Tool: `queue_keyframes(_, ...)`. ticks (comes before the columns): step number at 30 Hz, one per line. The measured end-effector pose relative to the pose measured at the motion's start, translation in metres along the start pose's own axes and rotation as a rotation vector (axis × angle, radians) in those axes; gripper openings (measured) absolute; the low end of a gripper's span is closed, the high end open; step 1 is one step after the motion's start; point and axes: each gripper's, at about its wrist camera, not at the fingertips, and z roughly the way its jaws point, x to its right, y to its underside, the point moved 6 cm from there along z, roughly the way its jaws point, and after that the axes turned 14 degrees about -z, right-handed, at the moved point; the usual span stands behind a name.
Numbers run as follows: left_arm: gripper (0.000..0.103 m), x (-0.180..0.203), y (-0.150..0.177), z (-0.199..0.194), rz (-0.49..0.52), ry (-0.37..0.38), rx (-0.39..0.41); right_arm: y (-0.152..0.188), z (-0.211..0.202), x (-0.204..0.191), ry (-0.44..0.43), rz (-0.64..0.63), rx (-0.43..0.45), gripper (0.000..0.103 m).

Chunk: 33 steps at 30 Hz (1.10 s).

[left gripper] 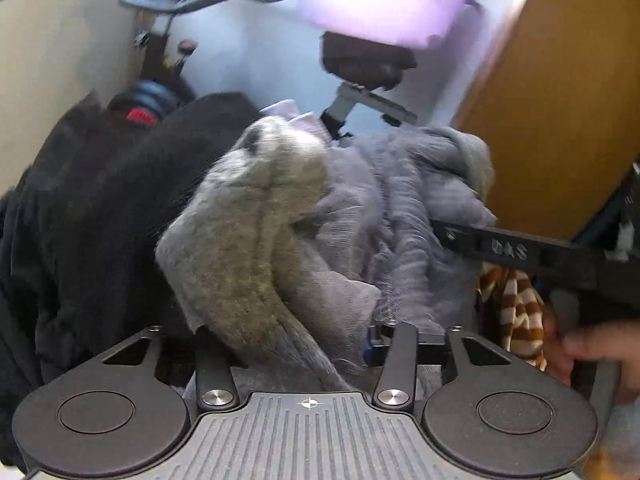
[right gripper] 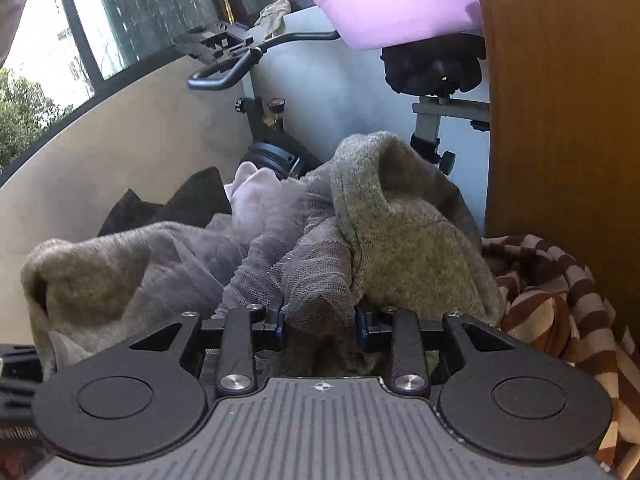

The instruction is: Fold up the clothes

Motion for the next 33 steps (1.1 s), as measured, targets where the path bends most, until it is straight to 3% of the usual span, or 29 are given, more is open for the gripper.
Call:
queue_keyframes(2, 0.054, -0.004, -0.002, -0.002, -0.025, -0.013, -0.006, 0.002, -0.001, 0.000, 0.001, -0.007, -0.005, 0.037)
queue_keyframes(4, 0.065, -0.006, -0.005, -0.005, -0.046, -0.032, 0.003, 0.002, 0.000, 0.003, 0.006, -0.002, -0.012, 0.050)
queue_keyframes(6, 0.070, -0.006, -0.012, -0.010, -0.065, -0.031, 0.020, 0.001, -0.004, 0.004, 0.020, 0.000, -0.019, 0.069)
queue_keyframes(8, 0.078, -0.003, -0.020, -0.013, -0.074, -0.021, 0.054, 0.003, -0.013, 0.004, 0.028, -0.021, 0.001, 0.077)
queue_keyframes(10, 0.092, -0.005, -0.029, -0.022, -0.074, -0.033, 0.103, 0.005, -0.021, 0.003, 0.039, -0.043, 0.009, 0.086)
queue_keyframes(12, 0.094, -0.008, -0.036, -0.028, -0.072, -0.051, 0.141, 0.009, -0.026, 0.003, 0.050, -0.055, -0.004, 0.088)
queue_keyframes(20, 0.096, -0.007, -0.032, -0.024, -0.003, -0.090, 0.105, 0.033, -0.034, 0.009, 0.048, 0.033, -0.061, 0.093)
queue_keyframes(22, 0.101, -0.009, -0.029, -0.029, 0.040, -0.077, 0.117, 0.039, -0.039, 0.010, 0.037, 0.043, -0.046, 0.093)
queue_keyframes(27, 0.102, -0.029, -0.024, -0.054, 0.112, -0.078, 0.146, 0.062, -0.052, 0.008, -0.044, 0.076, -0.051, 0.093)
queue_keyframes(33, 0.102, -0.072, -0.015, -0.077, 0.030, -0.132, 0.153, 0.066, -0.071, -0.008, -0.071, 0.018, 0.010, 0.093)
